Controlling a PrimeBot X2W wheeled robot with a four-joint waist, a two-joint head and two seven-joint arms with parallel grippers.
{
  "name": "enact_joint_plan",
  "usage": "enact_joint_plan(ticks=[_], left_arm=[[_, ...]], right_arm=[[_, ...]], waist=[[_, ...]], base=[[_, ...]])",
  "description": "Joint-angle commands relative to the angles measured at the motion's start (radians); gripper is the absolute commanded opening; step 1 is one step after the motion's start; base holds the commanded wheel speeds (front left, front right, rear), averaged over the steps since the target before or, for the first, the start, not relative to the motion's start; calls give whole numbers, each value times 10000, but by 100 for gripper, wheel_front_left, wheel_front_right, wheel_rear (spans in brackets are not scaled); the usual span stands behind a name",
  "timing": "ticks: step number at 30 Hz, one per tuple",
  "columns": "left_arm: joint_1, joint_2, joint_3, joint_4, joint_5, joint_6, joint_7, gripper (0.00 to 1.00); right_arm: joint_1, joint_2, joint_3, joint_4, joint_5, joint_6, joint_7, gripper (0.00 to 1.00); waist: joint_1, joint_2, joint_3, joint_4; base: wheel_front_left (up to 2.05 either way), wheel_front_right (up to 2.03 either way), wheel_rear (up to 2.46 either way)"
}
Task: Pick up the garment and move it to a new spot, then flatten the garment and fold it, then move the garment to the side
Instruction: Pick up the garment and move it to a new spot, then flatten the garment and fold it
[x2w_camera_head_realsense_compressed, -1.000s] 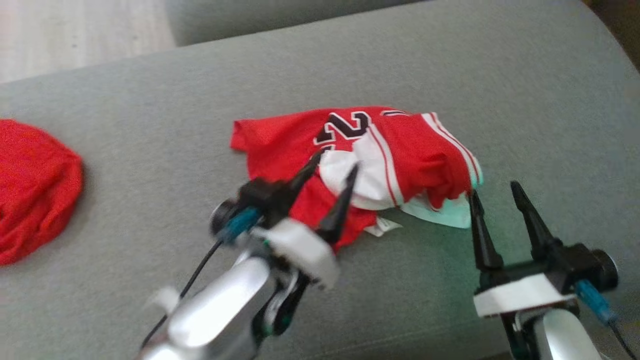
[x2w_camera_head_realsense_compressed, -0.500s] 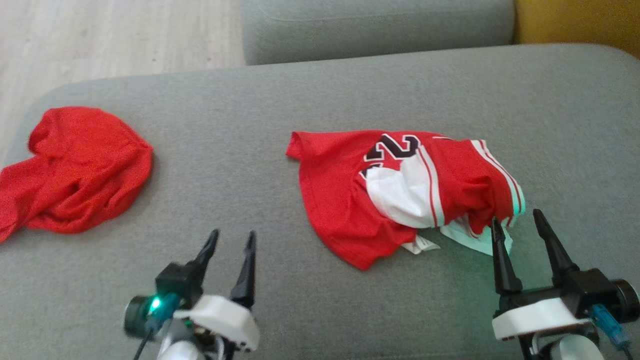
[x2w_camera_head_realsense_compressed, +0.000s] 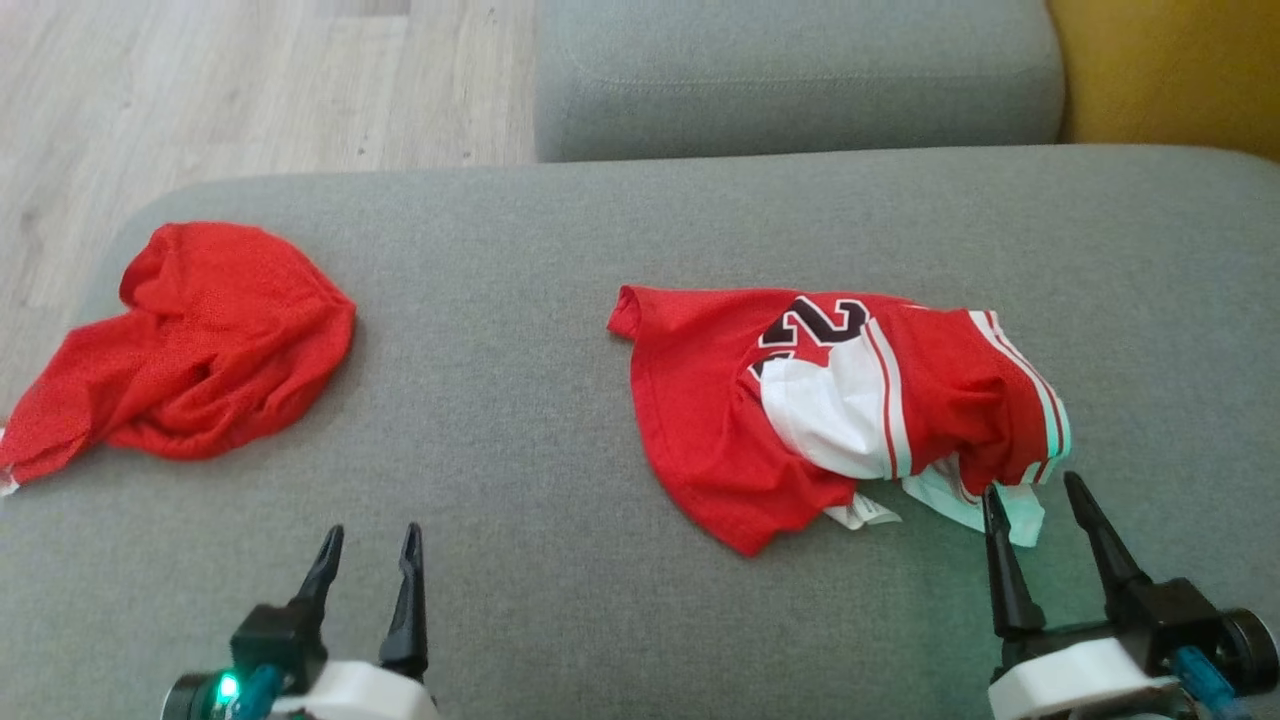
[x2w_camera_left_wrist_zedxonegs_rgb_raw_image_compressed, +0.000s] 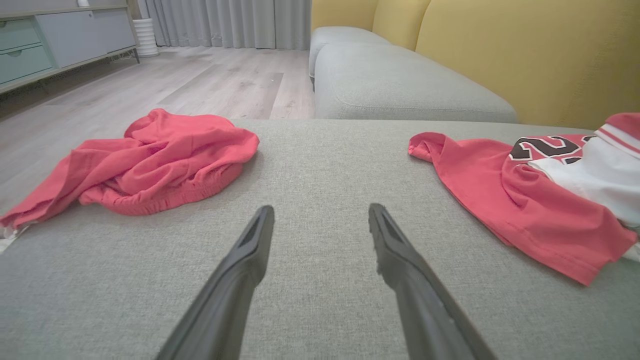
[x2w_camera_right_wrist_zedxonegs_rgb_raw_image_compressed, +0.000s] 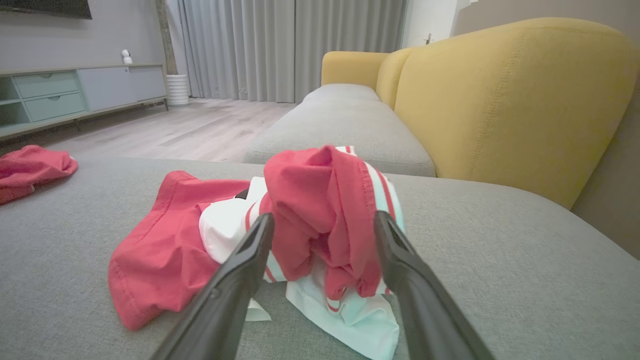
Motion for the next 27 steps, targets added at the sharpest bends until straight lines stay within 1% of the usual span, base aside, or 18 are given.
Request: enact_joint_plan(ticks=[1,2,3,8,9,19,23,27], left_arm=[[-184,-103,636,-268,211,-148,-123,100],[-106,-191,764,-254,309,-242,-123,100],[9,-358,991,-233,498,-427,-124,100],[152,-729,1504,-196,876,-820,-124,100],[152,-729,1504,-196,876,-820,-124,100],[230,-1134,2172,-100,1419,-1370,-124,100],[193,-1247,2230,-23,1559,-1569,-124,100],[-102,-1380,1813,236,1566,-1947,-124,100]], right_arm=[[-179,-55,165,-267,126,77,-36,100],[-164,-55,167,-251,171,77,-36,100],[-148,-55,172,-228,235,77,-36,100],[-138,-55,211,-194,311,77,-36,100],[-138,-55,211,-194,311,77,-36,100],[-143,-55,279,-169,376,77,-36,100],[-187,-55,334,-158,388,77,-36,100],[-291,-55,433,-153,396,77,-36,100]], waist=[[0,0,-71,-35],[0,0,-103,-47],[0,0,-144,-64],[0,0,-217,-81],[0,0,-217,-81],[0,0,-250,-44],[0,0,-228,-74],[0,0,-134,-184]], base=[[0,0,0],[0,0,0],[0,0,0],[0,0,0],[0,0,0],[0,0,0],[0,0,0],[0,0,0]])
